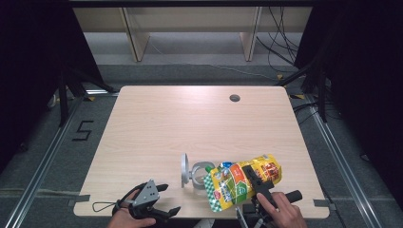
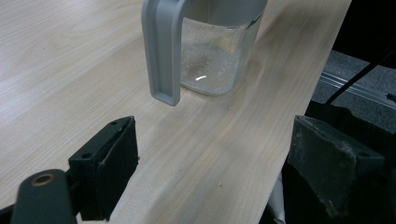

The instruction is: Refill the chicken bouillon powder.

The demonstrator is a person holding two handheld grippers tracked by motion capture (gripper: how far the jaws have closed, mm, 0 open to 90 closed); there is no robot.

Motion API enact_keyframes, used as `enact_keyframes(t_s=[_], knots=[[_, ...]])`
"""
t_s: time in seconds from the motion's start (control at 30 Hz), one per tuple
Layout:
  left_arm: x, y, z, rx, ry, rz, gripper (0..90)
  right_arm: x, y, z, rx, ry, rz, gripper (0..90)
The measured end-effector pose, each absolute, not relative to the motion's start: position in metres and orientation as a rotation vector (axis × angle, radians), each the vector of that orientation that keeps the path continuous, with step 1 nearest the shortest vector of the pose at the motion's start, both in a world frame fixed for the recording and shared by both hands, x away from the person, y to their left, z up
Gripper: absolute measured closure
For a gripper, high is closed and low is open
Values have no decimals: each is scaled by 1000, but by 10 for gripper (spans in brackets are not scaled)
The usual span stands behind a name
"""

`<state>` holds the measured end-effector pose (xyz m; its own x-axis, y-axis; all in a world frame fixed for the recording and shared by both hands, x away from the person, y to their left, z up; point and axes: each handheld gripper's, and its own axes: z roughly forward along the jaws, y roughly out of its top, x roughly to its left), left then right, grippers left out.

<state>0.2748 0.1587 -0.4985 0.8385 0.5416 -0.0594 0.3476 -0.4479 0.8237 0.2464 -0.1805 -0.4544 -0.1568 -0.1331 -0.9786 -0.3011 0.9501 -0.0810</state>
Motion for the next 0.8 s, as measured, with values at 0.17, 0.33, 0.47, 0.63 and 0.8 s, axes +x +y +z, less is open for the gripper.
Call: enact_keyframes(t_s=[0.17, 0.33, 0.47, 0.63, 0.8], knots=[[274, 157, -499, 2063, 660, 245, 152, 247, -178, -457, -388, 1691, 150, 441], [274, 157, -499, 2065, 659, 249, 152, 245, -177, -458, -376, 1697, 118, 443], [276, 158, -499, 2091, 649, 269, 152, 246, -177, -458, -393, 1687, 91, 445], [276, 157, -500, 2068, 665, 243, 152, 245, -175, -456, -421, 1664, 62, 447], [277, 156, -500, 2072, 663, 246, 152, 247, -174, -453, -451, 1660, 44, 447]])
